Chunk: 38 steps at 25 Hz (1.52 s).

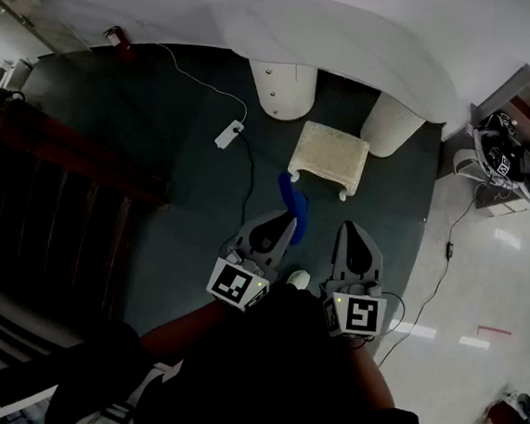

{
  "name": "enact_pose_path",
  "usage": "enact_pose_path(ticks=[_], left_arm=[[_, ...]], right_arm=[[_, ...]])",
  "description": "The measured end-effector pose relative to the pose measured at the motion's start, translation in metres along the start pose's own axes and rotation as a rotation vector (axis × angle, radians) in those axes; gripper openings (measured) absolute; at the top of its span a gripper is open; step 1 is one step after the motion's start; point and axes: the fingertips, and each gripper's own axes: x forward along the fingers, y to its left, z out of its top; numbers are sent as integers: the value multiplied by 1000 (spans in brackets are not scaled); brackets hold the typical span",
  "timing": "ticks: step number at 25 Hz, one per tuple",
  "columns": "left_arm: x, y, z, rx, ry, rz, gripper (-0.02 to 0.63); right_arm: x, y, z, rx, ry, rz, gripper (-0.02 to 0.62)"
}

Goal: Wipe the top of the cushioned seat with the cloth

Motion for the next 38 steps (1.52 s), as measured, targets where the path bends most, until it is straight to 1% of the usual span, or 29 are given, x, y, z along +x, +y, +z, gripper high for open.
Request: enact_pose_path(ticks=[5,8,11,13,16,24,31,34,38], left_arm=[[2,-14,-4,1,-6,-6,35],[3,-17,-13,21,17,-15,35],[3,-20,-13,9,17,-25,35],[3,-17,-14,16,20,-31,35],[8,-4,-20,3,36,-17,35],[51,56,-32,-21,68,-7,35],[105,138,-41,-69,104,-4,35],[127,178,-41,-90,115,-18,35],[155,234,-34,-119,109,-38,35]], right_arm=[[-13,-3,10,24,-22,22,35],[-17,-8,3,65,-27,23,35],[-20,-12,-8,103,-11,25,37],[-18,-11,-15,98,10,33,37],[-9,-8,-17,104,16,38,37],[50,-22,-33,121,68,7,37],[144,-32,-37,97,138,19,37],[192,-34,-33,72,143,-13,37],[260,-43,-18,108,116,-86,37]])
